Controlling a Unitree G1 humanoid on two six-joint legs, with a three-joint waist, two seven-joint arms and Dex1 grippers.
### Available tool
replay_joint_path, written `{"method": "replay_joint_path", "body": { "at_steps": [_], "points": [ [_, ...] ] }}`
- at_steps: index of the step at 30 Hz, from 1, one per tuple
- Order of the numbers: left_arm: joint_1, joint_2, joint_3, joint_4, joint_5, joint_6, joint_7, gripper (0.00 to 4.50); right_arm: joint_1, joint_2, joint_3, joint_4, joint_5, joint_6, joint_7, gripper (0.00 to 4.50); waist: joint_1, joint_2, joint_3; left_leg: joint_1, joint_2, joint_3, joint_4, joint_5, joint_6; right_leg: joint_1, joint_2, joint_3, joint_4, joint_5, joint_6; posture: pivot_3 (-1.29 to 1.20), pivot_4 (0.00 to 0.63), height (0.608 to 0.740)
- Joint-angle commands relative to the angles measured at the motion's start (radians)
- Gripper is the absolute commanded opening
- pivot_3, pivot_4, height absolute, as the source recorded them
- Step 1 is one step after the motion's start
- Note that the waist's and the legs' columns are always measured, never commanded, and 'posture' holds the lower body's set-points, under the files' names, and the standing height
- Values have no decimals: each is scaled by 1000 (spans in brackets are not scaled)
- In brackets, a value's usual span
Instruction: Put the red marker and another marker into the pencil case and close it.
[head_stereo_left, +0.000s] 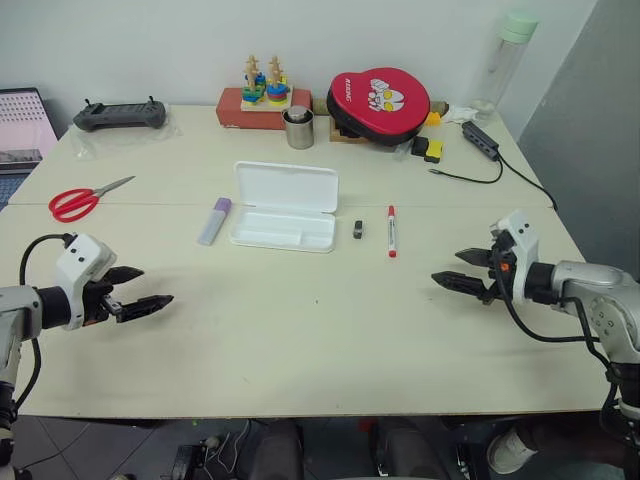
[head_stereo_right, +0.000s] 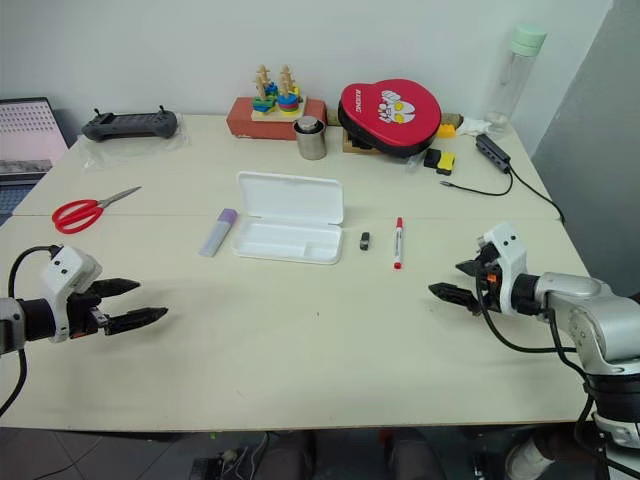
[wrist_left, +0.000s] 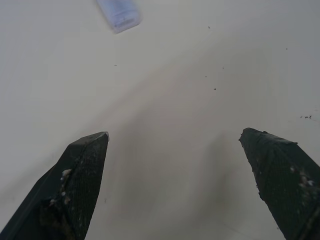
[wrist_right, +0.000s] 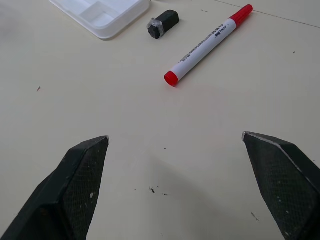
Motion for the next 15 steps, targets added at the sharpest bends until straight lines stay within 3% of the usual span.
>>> {"method": "replay_joint_path", "body": {
  "at_steps": [1, 7, 11, 15],
  "points": [
    [-14, 2, 14, -16, -7, -4, -5, 4500, -59, 26, 3, -7, 2, -33, 0, 4484, 0, 0, 0, 0, 0, 0, 0, 0, 0, 0, 0, 0, 0, 0, 0, 0, 150, 740],
    [-40, -97, 6, -148, -69, 50, 25, 4500, -218, 159, 165, 26, -41, -88, 29, 4484, -3, 0, 0, 0, 0, 0, 0, 0, 0, 0, 0, 0, 1, 0, 0, 0, 150, 740],
    [-84, -239, -13, -277, -131, 118, 107, 4500, -352, 285, 311, 236, -158, -234, 76, 4484, -1, 0, 0, 0, 0, 0, 2, 0, 0, 1, 1, 0, 1, 1, 1, 0, 150, 740],
    [-111, -358, -35, -374, -146, 146, 202, 4500, -476, 399, 373, 489, -256, -375, 100, 4484, 2, -1, -1, -1, -1, -1, 4, 0, 0, 1, 1, 0, 1, 4, -2, 0, 150, 740]
  ]
}}
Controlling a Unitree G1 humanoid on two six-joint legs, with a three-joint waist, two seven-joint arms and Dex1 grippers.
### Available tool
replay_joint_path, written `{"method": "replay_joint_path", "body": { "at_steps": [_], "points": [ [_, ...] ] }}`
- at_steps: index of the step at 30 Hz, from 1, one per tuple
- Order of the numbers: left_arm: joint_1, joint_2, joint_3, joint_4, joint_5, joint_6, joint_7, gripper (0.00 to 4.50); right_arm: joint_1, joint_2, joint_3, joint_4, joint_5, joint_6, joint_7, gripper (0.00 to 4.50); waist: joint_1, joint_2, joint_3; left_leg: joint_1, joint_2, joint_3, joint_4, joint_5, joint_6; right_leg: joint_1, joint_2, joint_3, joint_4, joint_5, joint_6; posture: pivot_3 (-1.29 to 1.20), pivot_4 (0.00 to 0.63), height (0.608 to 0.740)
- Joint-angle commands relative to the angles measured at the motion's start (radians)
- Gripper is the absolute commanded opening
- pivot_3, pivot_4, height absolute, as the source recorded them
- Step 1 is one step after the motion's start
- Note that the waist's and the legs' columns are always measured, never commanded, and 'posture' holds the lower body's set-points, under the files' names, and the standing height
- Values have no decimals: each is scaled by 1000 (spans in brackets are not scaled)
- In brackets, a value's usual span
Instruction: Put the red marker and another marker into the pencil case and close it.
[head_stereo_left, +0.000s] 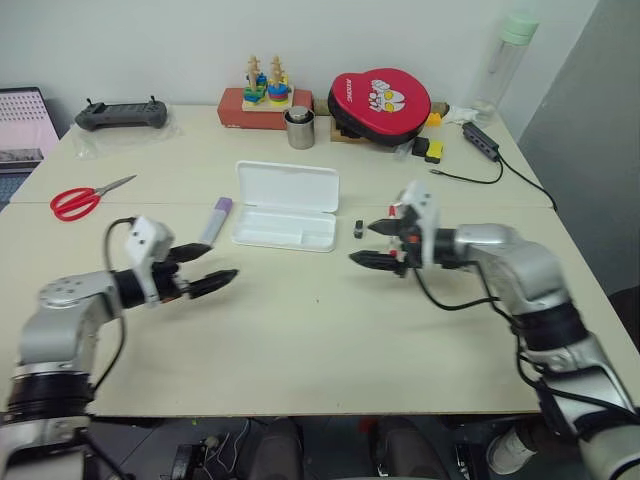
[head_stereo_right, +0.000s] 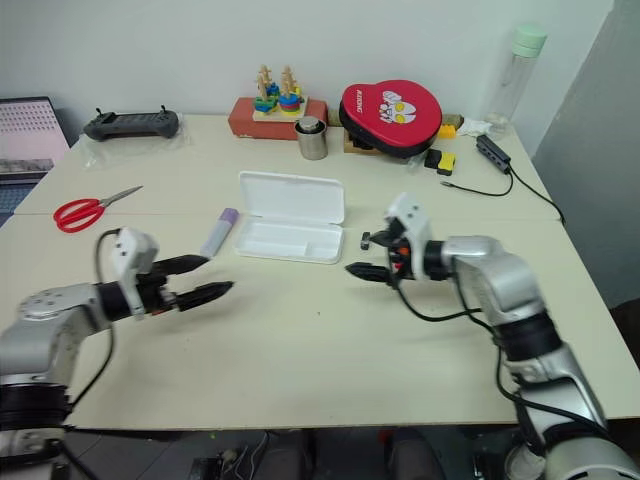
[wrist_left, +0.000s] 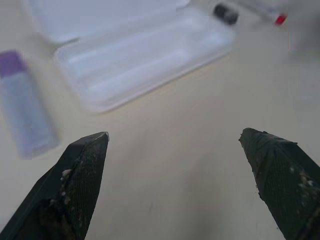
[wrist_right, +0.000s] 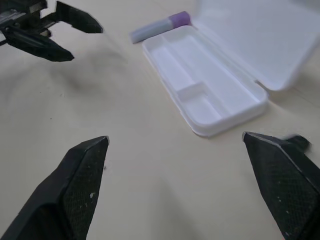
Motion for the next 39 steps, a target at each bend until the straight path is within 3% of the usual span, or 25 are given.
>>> {"method": "replay_joint_path", "body": {
  "at_steps": [1, 9, 27, 30, 39],
  "points": [
    [-25, -65, 3, -104, -32, 25, 93, 4500, -100, 66, 24, 199, -82, -143, 30, 4484, -1, 0, 0, -1, 0, -1, 0, 0, 0, 0, 0, 0, 0, 0, 0, 0, 150, 740],
    [5, -197, -4, -239, -69, 69, 222, 4500, -231, 205, 16, 519, -188, -320, 42, 4484, -2, 0, 0, 0, 0, -2, -1, 0, 0, 0, 0, -1, 1, 1, 0, 0, 150, 740],
    [0, -230, 35, -250, -74, 50, 332, 4500, -386, 382, 35, 926, -390, -438, 15, 4484, -3, 0, 0, 1, -1, -2, -1, 0, 0, 0, 1, -1, 1, 1, 0, 0, 150, 740],
    [7, -228, 44, -259, -79, 52, 346, 4500, -412, 396, 27, 980, -418, -447, -6, 3949, -2, 0, 0, 1, -1, -3, -1, 0, 0, 0, 1, -1, 1, 1, 0, 0, 150, 740],
    [20, -219, 64, -274, -88, 54, 379, 4500, -430, 407, -9, 1023, -435, -485, -1, 1803, -2, 0, 0, 1, -1, -3, -1, 0, 0, 1, 1, -1, 1, 1, 0, 0, 150, 740]
  ]
}}
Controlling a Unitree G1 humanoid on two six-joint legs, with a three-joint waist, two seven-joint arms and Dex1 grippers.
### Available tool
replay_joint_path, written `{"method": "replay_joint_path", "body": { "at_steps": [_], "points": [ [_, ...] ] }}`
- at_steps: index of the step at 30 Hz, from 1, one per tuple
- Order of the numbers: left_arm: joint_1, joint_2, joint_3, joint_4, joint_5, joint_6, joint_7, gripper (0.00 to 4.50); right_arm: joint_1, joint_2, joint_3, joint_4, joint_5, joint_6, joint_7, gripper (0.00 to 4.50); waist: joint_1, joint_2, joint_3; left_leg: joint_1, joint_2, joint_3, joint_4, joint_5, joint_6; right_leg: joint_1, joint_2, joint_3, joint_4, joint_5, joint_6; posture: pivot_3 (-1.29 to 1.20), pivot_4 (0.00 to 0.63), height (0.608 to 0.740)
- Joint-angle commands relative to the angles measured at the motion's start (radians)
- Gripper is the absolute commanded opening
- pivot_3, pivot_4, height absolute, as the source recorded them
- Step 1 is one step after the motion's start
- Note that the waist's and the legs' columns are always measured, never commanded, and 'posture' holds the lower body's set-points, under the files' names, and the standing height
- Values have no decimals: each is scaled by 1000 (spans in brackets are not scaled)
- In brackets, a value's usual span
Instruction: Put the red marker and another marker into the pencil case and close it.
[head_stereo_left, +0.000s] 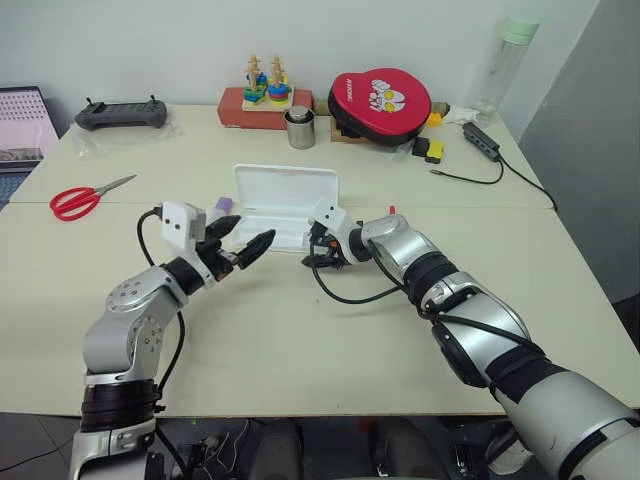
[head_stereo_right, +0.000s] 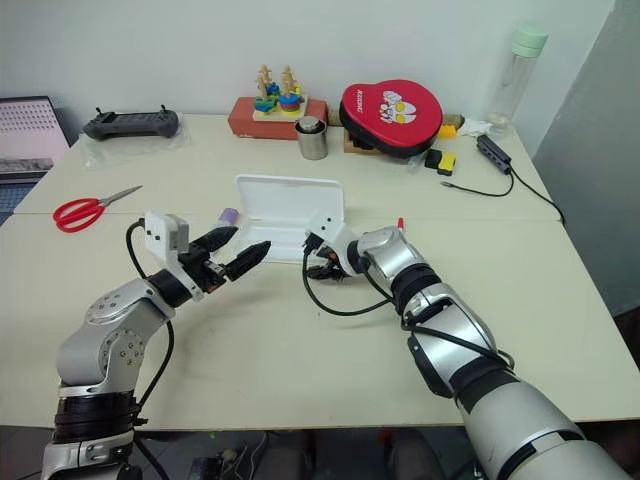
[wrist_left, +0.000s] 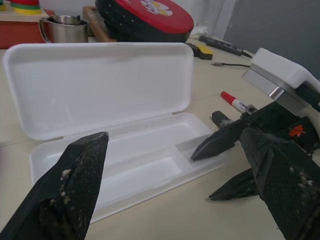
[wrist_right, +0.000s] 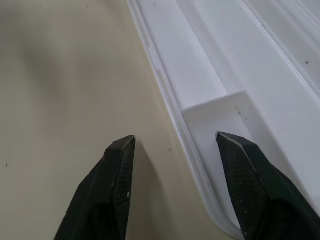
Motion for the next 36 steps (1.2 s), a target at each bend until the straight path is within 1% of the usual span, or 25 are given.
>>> {"method": "replay_joint_path", "body": {
  "at_steps": [1, 4, 5, 7, 8, 14, 17, 22, 26, 30, 34, 36],
  "points": [
    [-4, 8, 16, -53, -12, -13, 13, 4500, -19, 2, -25, 8, -9, -18, 8, 1562, 0, 0, 0, 0, 0, 0, 0, 0, 0, 0, 0, 0, 0, 0, 0, 0, 150, 740],
    [-1, 10, 24, -59, -14, -13, 23, 4500, -14, 0, -26, 6, -16, -22, 19, 813, 0, 0, 0, 0, 0, 0, 0, 0, 0, 0, 0, 0, 0, 0, 0, 0, 150, 740],
    [1, 11, 26, -62, -16, -12, 25, 4500, -13, -1, -28, 5, -20, -23, 22, 674, -1, 0, 0, 0, 0, 0, 0, 0, 0, 0, 0, 0, 0, 0, 0, 0, 150, 740],
    [9, 13, 29, -70, -19, -10, 28, 4500, -9, -3, -25, 2, -30, -28, 33, 137, -1, 0, 0, 0, 0, 0, 0, 0, 0, 0, 0, 0, 0, 0, 0, 0, 150, 740],
    [16, 14, 30, -73, -18, -11, 29, 4500, -8, -4, -23, -3, -34, -30, 40, 47, -1, 0, 0, 0, 0, 0, 0, 0, 0, 0, 0, 0, 0, 0, 0, 0, 150, 740],
    [39, 33, 36, -93, -25, 1, 20, 4500, 0, -8, -22, -53, -41, -54, 83, 47, -2, 0, 0, 0, 0, 0, 0, 0, 0, 0, 0, 0, 0, 0, 0, 0, 150, 740],
    [78, 88, 54, -123, -45, 26, -31, 4500, 60, -32, -1, -195, -26, -35, 175, 47, -3, 0, 0, 0, 0, 0, 0, 0, 0, 0, 0, 0, 0, 0, 0, 0, 150, 740],
    [143, 184, 88, -152, -85, 54, -114, 4500, 246, -111, 66, -561, -16, 83, 295, 47, -6, 1, 1, 0, 0, -1, -2, -1, -1, 0, 0, -1, 0, -1, -1, 0, 150, 740],
    [139, 234, 91, -138, -91, 61, -151, 4500, 357, -166, 119, -770, -17, 152, 333, 47, -2, 1, 1, 0, 0, -2, -2, -1, -1, 0, 0, -2, 0, -1, -1, 0, 150, 740],
    [110, 244, 72, -140, -100, 76, -158, 4500, 392, -175, 131, -838, -13, 202, 305, 47, -2, 1, 1, 1, 0, -1, -1, 0, -1, 0, 1, -1, 0, -1, -1, 0, 150, 740],
    [84, 235, 35, -148, -99, 92, -161, 4500, 393, -178, 98, -876, 6, 215, 269, 629, -2, 1, 1, 1, 1, -1, 0, 0, -1, 0, 1, -1, 0, -1, -1, 0, 150, 740],
    [70, 233, 13, -151, -101, 99, -168, 4500, 397, -190, 53, -938, 49, 264, 265, 1103, -1, 1, 1, 1, 1, -2, 0, 0, -1, 0, 1, -1, 0, -1, -1, 0, 150, 740]
  ]
}}
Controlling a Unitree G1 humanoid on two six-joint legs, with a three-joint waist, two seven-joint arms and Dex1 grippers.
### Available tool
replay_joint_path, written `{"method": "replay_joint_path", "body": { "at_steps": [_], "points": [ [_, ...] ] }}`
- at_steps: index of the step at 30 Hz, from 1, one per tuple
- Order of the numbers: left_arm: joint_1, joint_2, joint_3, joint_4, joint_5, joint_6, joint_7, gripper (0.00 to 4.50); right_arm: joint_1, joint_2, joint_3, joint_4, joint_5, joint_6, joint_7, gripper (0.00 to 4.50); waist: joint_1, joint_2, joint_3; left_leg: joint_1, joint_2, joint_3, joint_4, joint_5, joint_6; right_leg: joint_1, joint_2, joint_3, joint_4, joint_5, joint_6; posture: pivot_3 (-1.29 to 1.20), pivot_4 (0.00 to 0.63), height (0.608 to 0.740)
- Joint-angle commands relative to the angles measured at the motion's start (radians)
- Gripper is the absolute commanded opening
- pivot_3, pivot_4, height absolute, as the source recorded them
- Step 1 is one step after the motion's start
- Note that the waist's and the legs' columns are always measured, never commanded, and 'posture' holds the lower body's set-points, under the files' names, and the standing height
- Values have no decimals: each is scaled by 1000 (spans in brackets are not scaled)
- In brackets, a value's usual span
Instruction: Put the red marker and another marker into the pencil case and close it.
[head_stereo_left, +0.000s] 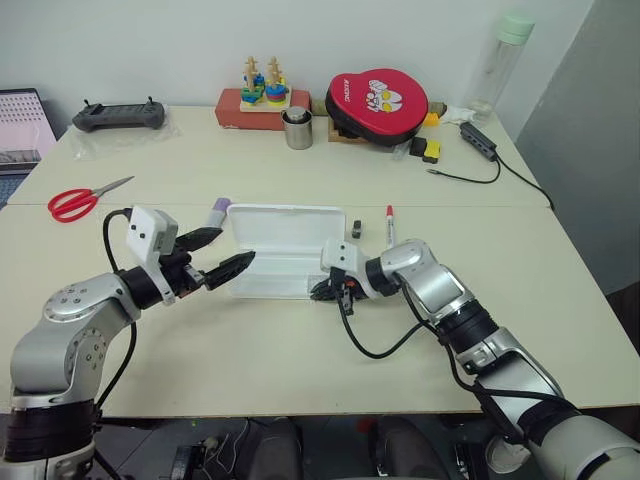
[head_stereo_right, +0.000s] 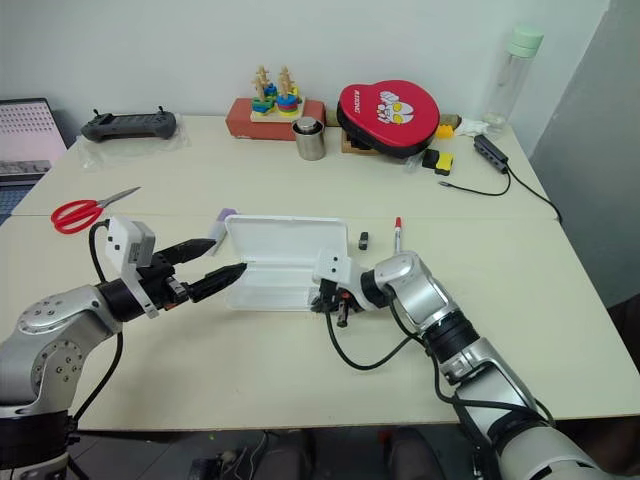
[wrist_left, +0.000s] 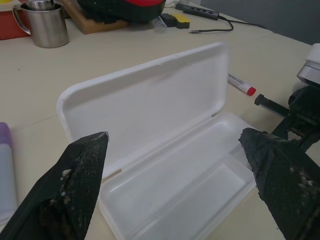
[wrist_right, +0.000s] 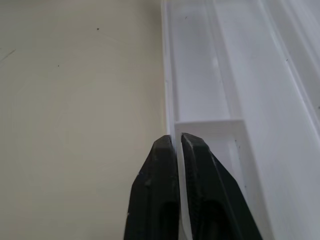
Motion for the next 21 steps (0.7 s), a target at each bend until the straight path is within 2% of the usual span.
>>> {"method": "replay_joint_path", "body": {
  "at_steps": [1, 7, 9, 10, 12, 14, 15, 21],
  "points": [
    [-33, 5, -32, -47, -19, 14, -19, 4500, 0, -23, -98, -155, 95, 86, -16, 1349, 1, 0, 0, 0, 0, 0, 0, 0, 0, 0, 0, 0, 0, 0, 0, 0, 150, 740],
    [-115, -58, -164, -90, -21, 36, -30, 4500, 95, -116, -309, -455, 256, 332, -102, 2800, 15, -1, 0, -2, -1, -1, 0, 0, 0, 0, -1, -1, -1, 0, 0, 0, 150, 740],
    [-146, -71, -215, -89, -8, 39, -51, 4500, 142, -150, -363, -510, 241, 400, -196, 3280, 11, -1, -1, -2, -2, -1, 0, 0, 0, 1, -1, -1, -1, 0, 0, 0, 150, 740],
    [-154, -73, -230, -87, -2, 38, -58, 4500, 155, -156, -379, -526, 240, 424, -231, 3384, 9, -1, -1, -2, -2, -1, 0, 0, 0, 1, -1, -1, -1, 0, 0, 0, 150, 740],
    [-182, -84, -258, -67, 3, 36, -70, 4500, 173, -143, -427, -556, 231, 483, -328, 3859, 2, -1, -1, -1, -2, -1, 0, 0, 0, 1, -1, -1, 0, 0, 0, 0, 150, 740],
    [-217, -99, -293, -39, 19, 29, -78, 4500, 175, -94, -475, -547, 187, 551, -493, 4333, -4, -1, -1, 0, 0, -1, 0, 0, 0, 0, 0, 0, 0, 0, 0, 0, 150, 740],
    [-235, -108, -308, -25, 30, 24, -80, 4500, 174, -67, -490, -532, 164, 562, -570, 4482, -8, -1, -1, 0, 0, -1, 0, 0, 0, 0, 1, 1, 0, 0, 0, 0, 150, 740],
    [-309, -161, -350, 29, 59, 13, -72, 4500, 157, 62, -535, -457, 138, 553, -814, 4482, -13, -1, -1, -1, 0, -1, 0, 0, 0, 0, 1, 2, 0, 0, 0, 0, 150, 740]
  ]
}}
